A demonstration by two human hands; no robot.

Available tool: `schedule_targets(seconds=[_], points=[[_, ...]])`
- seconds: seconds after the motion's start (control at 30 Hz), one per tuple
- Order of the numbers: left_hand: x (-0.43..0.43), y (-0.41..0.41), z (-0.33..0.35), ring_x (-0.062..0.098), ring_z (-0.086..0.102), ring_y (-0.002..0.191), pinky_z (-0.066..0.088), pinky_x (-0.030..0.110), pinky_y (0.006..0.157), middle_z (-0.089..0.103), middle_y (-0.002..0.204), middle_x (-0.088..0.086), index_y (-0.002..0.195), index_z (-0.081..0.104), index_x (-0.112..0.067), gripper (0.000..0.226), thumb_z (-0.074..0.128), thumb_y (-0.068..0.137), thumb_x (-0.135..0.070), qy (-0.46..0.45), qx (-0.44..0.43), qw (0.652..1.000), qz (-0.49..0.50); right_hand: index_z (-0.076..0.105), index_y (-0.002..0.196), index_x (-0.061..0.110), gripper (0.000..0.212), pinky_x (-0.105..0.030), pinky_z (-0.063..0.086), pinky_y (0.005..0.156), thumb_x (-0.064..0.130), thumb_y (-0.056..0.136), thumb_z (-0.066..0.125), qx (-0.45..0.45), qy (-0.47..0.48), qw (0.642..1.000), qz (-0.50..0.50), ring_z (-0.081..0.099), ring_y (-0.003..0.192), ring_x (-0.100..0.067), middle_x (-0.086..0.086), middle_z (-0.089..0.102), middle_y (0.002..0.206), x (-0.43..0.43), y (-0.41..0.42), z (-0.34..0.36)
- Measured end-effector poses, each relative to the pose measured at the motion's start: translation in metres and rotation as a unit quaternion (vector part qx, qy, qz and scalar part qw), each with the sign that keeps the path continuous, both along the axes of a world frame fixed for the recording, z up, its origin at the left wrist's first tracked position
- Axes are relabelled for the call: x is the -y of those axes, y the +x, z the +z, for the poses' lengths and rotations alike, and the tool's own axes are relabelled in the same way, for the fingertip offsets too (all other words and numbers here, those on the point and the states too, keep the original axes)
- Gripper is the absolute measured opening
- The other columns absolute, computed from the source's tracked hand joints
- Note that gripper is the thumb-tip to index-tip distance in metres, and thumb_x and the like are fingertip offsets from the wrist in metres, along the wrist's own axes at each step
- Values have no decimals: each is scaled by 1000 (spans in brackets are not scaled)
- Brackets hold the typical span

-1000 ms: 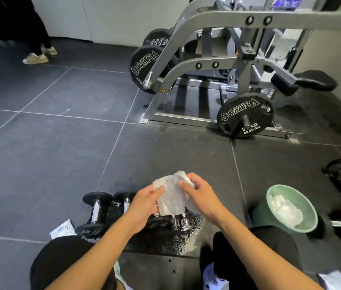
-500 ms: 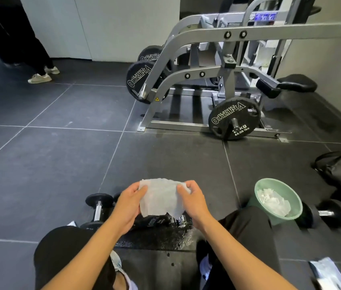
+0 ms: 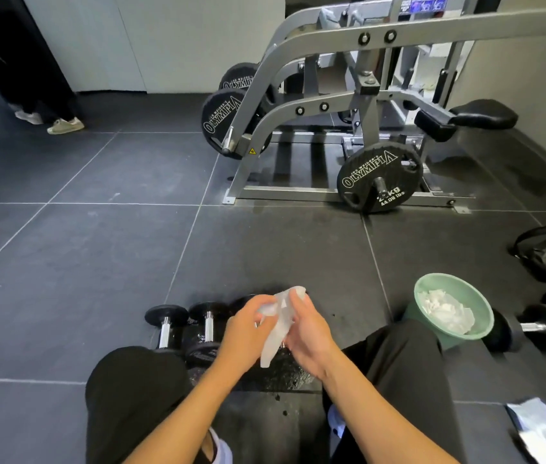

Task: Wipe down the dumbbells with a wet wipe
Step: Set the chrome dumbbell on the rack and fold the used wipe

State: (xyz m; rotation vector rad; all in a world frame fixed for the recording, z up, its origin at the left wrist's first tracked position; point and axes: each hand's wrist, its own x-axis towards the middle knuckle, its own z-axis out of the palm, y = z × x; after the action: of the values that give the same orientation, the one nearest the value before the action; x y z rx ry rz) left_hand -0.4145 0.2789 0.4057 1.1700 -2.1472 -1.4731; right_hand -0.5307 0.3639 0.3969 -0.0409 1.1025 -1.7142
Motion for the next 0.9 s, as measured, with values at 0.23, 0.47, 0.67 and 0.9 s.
schedule_targets(seconds=[0.23, 0.47, 0.67, 0.9], points=[[-2, 5, -3, 28, 75, 94, 61, 46, 81, 78, 100, 11, 108, 70, -23, 19, 68, 100, -41, 175, -32, 979, 99, 61, 113, 10, 9, -33, 57, 72, 9, 105, 57, -26, 8, 997, -67, 67, 87, -24, -12, 69, 100, -1, 3, -3], [6, 4, -11, 37, 73, 110, 54, 49, 108, 74, 121, 27, 126, 65, 4, 26, 62, 100, 4, 404, -237, 869, 161, 74, 113, 10, 23, -29, 55, 76, 1, 96, 61, -238, 7, 970, 38, 66, 86, -18, -7, 75, 100, -13, 6, -7], [7, 1, -4, 35, 72, 120, 53, 50, 108, 76, 124, 21, 130, 70, -2, 31, 60, 103, -12, 411, -218, 882, 66, 69, 113, 30, 20, -53, 57, 86, 29, 94, 73, -393, 75, 914, 67, 68, 88, -26, -4, 74, 106, -18, 3, -8], [11, -4, -12, 18, 68, 89, 59, 32, 78, 78, 109, 19, 114, 78, -15, 18, 72, 98, -15, 290, -71, 954, 4, 73, 102, 15, 16, -18, 49, 61, 11, 102, 57, -322, 130, 936, 60, 67, 74, -7, 6, 77, 89, -19, -8, -5]])
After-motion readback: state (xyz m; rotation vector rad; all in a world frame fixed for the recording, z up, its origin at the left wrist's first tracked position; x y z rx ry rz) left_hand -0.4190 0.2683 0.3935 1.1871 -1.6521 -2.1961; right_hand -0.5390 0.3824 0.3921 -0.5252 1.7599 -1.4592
